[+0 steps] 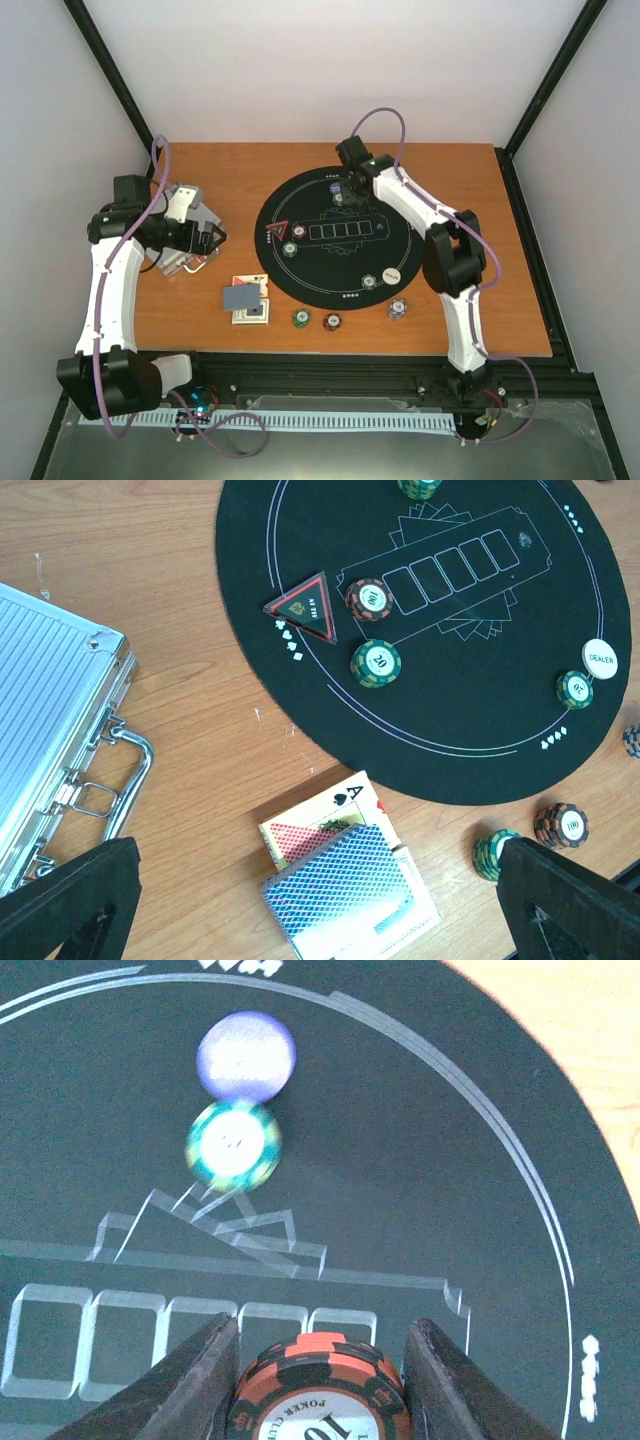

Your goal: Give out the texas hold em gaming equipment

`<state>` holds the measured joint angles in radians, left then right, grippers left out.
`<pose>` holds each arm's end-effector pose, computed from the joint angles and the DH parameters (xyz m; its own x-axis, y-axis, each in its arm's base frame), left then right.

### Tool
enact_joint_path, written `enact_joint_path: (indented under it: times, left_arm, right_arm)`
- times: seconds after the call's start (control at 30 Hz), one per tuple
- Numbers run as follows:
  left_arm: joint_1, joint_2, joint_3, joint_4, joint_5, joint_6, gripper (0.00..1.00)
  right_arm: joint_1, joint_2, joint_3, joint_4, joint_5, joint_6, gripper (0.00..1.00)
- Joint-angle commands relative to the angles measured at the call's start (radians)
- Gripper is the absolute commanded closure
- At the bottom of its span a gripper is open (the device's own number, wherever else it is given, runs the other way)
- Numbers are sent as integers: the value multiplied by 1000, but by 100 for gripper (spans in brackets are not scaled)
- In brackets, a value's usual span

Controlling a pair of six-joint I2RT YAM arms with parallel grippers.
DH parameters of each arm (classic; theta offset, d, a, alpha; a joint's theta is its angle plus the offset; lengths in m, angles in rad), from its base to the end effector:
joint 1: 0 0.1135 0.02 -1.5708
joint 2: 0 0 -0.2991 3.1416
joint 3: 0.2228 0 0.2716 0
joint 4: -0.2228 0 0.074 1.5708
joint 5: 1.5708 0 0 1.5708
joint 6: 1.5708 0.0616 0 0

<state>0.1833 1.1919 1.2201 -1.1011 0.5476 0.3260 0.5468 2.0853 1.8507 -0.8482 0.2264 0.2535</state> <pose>0.2349 0.0109 0.3476 -0.7899 0.1317 -0.5989 0.3609 0.8895 -0.2804 0.4357 0.2490 0.2523 -0.8349 -0.2221 -0.5036 -0.2142 0.9739 -0.0744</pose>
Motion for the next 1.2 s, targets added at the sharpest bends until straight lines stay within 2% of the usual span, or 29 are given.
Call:
enact_joint_path:
  times: [0.0,0.17,0.43,0.77,0.97,1.17]
  left_arm:
    - [8,7,33,-22,19,19,0]
    - [7,21,41,-24,17,26,0]
    - [8,30,42,-21,24,33,0]
    - [8,35,44,-15,17,38,0]
    - [8,35,42,-13,16,36,0]
    - [8,31,38,-19,24,40,0]
  right_arm:
    - [-71,169,189,-42,-7,-39,66]
    - [-109,363,398,-78,-24,-46,66]
    - [-134,512,533,-72,-69,-31,65]
    - [-144,553,562,-58,-115,-20,62]
    - [-145,553,584,-73,-114,-25,45]
    - [-155,481,604,-82,-96,-32,40]
